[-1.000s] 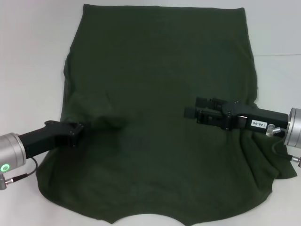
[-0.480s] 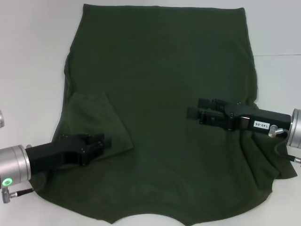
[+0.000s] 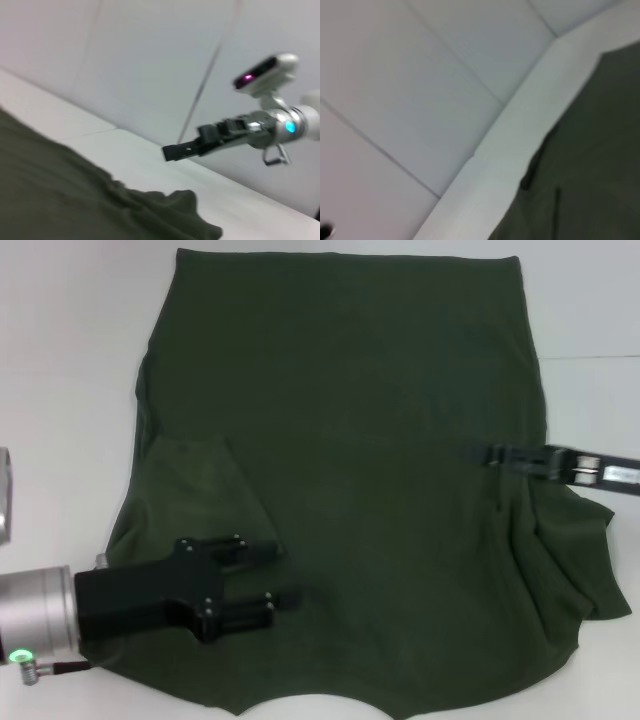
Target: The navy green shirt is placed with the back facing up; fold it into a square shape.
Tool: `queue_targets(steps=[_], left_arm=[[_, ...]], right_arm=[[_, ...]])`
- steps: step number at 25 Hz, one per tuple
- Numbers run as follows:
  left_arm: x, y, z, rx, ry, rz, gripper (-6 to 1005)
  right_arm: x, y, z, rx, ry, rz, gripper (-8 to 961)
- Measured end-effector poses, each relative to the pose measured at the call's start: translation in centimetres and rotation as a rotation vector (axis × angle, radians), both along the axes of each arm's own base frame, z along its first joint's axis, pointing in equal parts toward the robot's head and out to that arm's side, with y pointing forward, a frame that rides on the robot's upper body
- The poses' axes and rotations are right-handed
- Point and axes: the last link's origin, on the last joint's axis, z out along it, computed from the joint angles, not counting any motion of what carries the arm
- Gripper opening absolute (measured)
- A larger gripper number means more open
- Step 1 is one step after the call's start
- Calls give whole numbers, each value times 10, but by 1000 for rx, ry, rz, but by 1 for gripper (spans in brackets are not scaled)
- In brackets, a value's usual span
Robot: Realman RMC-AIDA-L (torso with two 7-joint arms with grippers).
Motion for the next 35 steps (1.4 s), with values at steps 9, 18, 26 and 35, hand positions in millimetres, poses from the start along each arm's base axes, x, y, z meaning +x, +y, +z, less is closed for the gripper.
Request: queue_targets(steps=[9,18,26,35], left_arm=[[5,-5,-21,38,66,-195,670],[1,-1,-31,65,93,-180,666],[1,-1,-32,65,95,-177,667],[1,1,-32,63,104,-178,667]], right_arm=[[41,-14,36,-47,-51,-251,878],[78,-40,44,-7,-37,-408,850],[94,-47,33,20,-36,-493,825],[92,-39,14,45,-49,-512,798]])
